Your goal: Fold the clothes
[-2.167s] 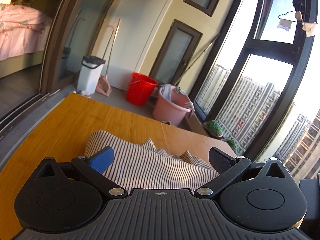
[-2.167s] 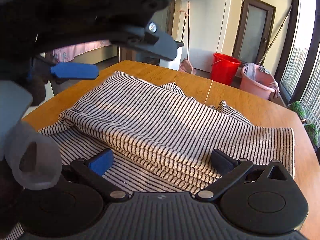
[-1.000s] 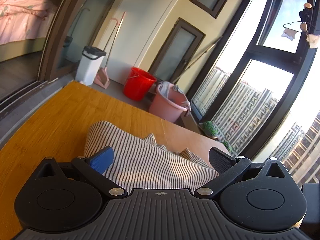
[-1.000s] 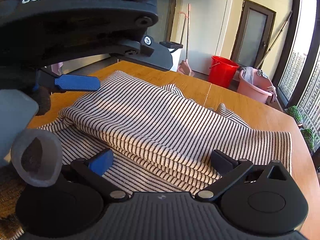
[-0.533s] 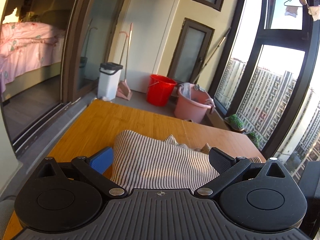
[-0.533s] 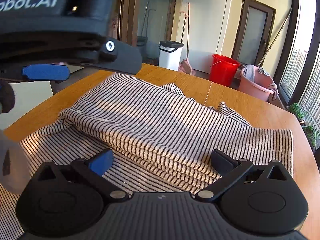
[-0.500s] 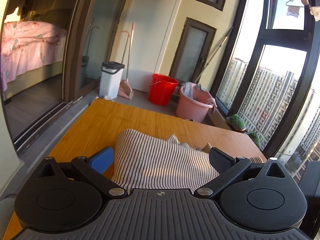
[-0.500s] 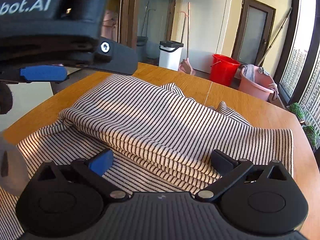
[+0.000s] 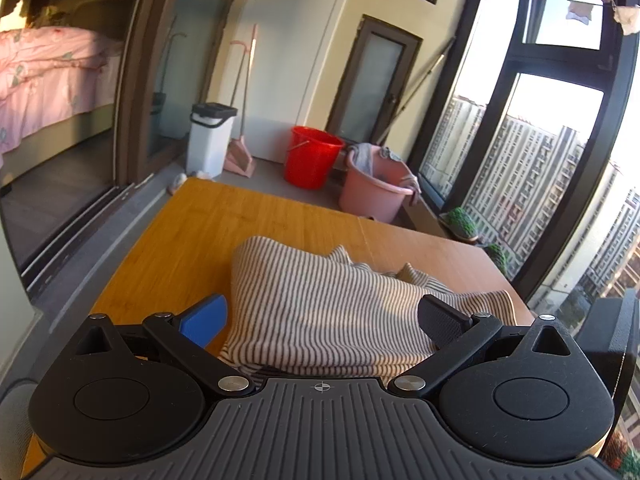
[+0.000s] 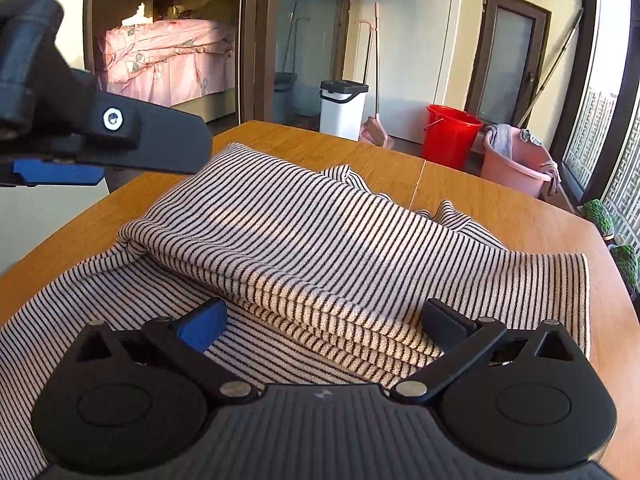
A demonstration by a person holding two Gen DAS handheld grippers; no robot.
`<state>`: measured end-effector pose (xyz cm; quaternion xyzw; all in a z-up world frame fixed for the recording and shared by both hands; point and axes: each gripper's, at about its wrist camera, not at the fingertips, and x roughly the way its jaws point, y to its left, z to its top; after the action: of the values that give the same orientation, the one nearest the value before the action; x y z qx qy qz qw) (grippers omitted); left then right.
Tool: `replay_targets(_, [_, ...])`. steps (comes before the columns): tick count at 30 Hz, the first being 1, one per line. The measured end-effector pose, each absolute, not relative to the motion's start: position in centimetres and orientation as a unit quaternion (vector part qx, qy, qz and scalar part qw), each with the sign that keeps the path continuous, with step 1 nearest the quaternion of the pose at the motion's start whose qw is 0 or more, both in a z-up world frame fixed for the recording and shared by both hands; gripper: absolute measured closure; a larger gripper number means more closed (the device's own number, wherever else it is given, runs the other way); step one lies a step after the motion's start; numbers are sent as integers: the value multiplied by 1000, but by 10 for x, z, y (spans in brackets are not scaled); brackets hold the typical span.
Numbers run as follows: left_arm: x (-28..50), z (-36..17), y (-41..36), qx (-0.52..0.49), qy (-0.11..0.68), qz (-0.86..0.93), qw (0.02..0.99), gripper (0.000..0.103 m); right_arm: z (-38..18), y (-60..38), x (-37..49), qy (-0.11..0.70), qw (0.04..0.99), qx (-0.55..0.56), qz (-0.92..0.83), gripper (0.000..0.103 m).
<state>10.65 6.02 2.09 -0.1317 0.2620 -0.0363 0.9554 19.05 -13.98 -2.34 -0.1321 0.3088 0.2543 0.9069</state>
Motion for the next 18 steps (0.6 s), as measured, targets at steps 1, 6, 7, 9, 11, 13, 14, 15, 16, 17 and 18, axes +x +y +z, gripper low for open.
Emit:
replay_targets(1, [108,20,58,-126,264,-45,955,0,-22,-143,191,312,903,-130,265,0])
replay_targets(6, [124,11,50,-116,279,-83,950,0,-13,-162,197,336,881,-101,318,0])
replay_targets(7, [128,9,50,-117,283,-88,948,0,-11,-165,200,342,877,-92,325,0])
replay_targets(9, [135,6,50,-119,289,-97,945,0,-10,-161,201,349,868,-116,332,0])
replay_targets(11, [139,4,52,-119,288,-105,944,0,-11,-153,198,346,862,-159,334,0])
replay_targets(13, [142,4,53,-119,282,-112,945,0,-10,-150,195,343,862,-165,335,0])
replay_targets(14, [143,4,53,-120,279,-115,946,0,-10,-151,195,343,862,-161,337,0])
replay_targets(15, [145,4,54,-121,276,-119,946,0,-9,-153,195,342,863,-154,339,0])
replay_targets(16, [147,5,54,-123,275,-121,946,0,-8,-156,194,341,864,-146,341,0])
replay_targets(17, [149,5,54,-125,275,-123,945,0,-6,-161,194,339,865,-133,345,0])
replay_targets(18, [150,6,55,-124,275,-124,945,0,-4,-168,193,337,866,-115,351,0])
